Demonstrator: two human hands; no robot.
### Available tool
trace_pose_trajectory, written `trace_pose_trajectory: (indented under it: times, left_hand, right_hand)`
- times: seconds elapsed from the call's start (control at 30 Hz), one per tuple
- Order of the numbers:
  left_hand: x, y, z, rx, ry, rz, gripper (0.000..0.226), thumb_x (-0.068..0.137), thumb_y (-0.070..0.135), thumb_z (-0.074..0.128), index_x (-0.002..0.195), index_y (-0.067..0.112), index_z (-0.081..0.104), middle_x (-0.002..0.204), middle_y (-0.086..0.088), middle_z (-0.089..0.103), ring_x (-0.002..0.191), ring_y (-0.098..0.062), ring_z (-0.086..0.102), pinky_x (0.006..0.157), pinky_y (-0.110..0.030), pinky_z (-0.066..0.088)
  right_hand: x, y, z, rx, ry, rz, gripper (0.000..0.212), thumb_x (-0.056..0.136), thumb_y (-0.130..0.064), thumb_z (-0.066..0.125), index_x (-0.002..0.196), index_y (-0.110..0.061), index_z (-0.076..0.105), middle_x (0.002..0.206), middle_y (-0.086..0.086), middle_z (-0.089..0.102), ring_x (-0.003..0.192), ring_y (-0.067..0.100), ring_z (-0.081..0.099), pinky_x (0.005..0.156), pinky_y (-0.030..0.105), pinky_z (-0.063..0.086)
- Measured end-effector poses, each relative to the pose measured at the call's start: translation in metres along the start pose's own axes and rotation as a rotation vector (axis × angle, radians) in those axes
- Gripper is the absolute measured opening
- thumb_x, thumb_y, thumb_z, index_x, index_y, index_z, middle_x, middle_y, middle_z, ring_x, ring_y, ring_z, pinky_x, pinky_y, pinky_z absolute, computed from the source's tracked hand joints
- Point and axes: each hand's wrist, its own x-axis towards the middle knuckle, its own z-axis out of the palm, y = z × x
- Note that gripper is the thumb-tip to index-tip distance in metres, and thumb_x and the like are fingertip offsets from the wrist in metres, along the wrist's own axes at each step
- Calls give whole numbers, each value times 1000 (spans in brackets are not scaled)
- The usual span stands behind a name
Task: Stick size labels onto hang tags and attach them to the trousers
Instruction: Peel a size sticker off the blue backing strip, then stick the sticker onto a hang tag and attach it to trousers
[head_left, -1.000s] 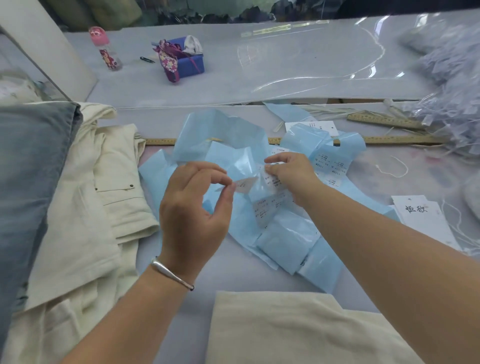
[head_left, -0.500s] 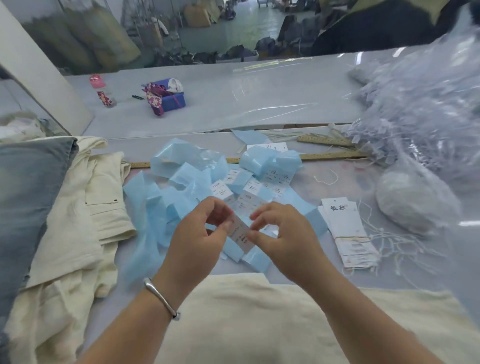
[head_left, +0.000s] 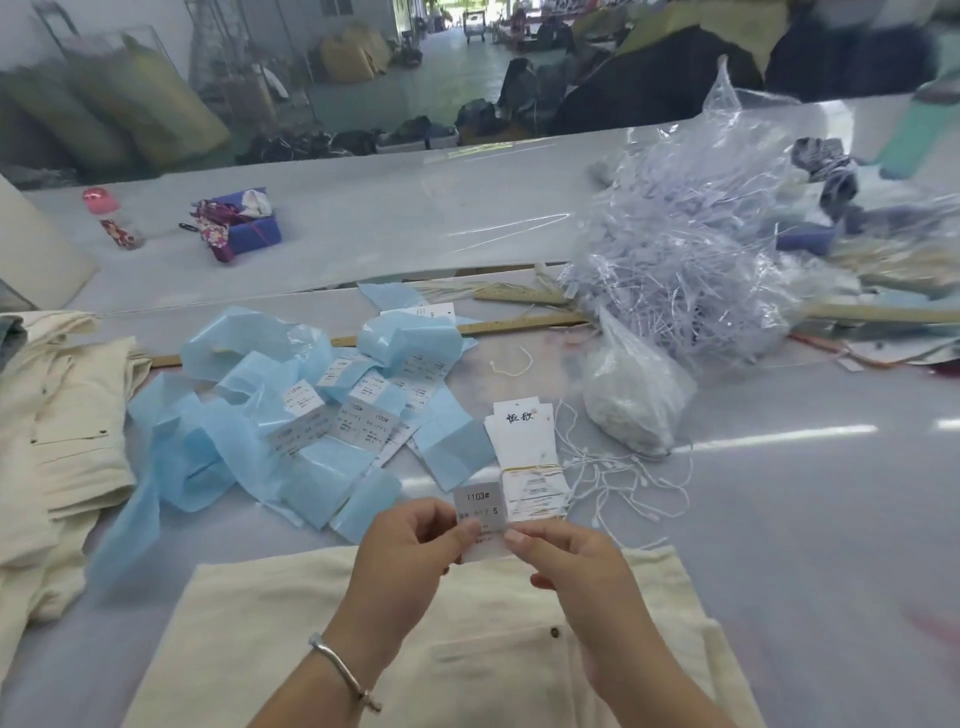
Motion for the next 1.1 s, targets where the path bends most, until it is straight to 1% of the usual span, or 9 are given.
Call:
trace_pose_trajectory:
  times: [0.17, 0.33, 0.4, 0.5, 0.6, 0.73, 0.93, 1.0, 1.1]
  left_hand:
    - [12, -6, 14, -6, 152, -97, 16, 87, 10, 70, 72, 8, 67, 65, 0, 63, 59, -12, 52, 53, -18, 41]
    - [18, -13, 21, 53, 248, -147, 10, 90, 11, 67, 86, 20, 68, 111, -2, 57, 71, -8, 60, 60, -21, 49]
    - [23, -13, 25, 46, 224, -155, 11, 91, 11, 65, 88, 22, 67, 112, -6, 60, 74, -13, 60, 66, -23, 51]
    - [33, -11, 28, 17, 194, -152, 14, 90, 9, 65, 87, 22, 65, 106, -12, 65, 73, -15, 62, 71, -30, 52]
    - [44, -14, 27, 19, 197, -148, 15, 89, 8, 66, 86, 23, 64, 102, -10, 66, 67, -6, 62, 73, -31, 51]
    - [51, -25, 21, 2, 189, -178, 17, 88, 9, 66, 88, 26, 64, 94, -9, 69, 66, -12, 58, 73, -28, 47]
    - [53, -29, 20, -15, 179, -178, 21, 87, 11, 67, 85, 32, 64, 97, -4, 68, 66, 0, 60, 74, -29, 47]
    - [54, -28, 18, -27, 187, -166, 28, 87, 11, 68, 84, 38, 65, 96, -2, 68, 67, -1, 60, 76, -31, 48]
    - [52, -24, 14, -31, 212, -118, 28, 86, 7, 68, 92, 34, 66, 99, -6, 65, 67, 0, 59, 78, -30, 48]
  right_hand:
    - [42, 6, -52, -208, 225, -73, 16, 80, -8, 73, 83, -24, 71, 79, -8, 73, 81, 11, 66, 71, 20, 46]
    - [136, -6, -53, -640, 220, -299, 21, 83, -4, 61, 89, -23, 67, 81, -9, 66, 85, 15, 62, 74, 27, 45]
    - [177, -9, -44, -863, 119, -356, 29, 86, -7, 59, 112, -18, 64, 100, -4, 65, 103, 18, 57, 84, 28, 43]
    - [225, -14, -31, -1231, -130, -341, 68, 85, -25, 67, 145, -17, 34, 143, 1, 43, 131, 21, 36, 104, 34, 35]
    - [256, -20, -20, -1538, -260, -335, 88, 74, -43, 75, 144, -17, 29, 144, 2, 39, 132, 24, 33, 101, 40, 34]
    - [273, -27, -15, -1764, -340, -354, 83, 66, -58, 76, 132, -18, 44, 128, 5, 44, 121, 26, 36, 93, 40, 33]
    - [268, -28, -13, -1829, -308, -533, 69, 65, -58, 75, 121, -22, 57, 119, 4, 46, 112, 25, 38, 87, 38, 34]
    - [261, -24, -15, -1806, -283, -603, 56, 71, -48, 73, 119, -23, 57, 117, 2, 48, 109, 24, 43, 86, 37, 37]
    - [245, -21, -17, -1540, -201, -666, 26, 83, -11, 61, 109, -17, 63, 106, 3, 58, 99, 26, 54, 80, 33, 40]
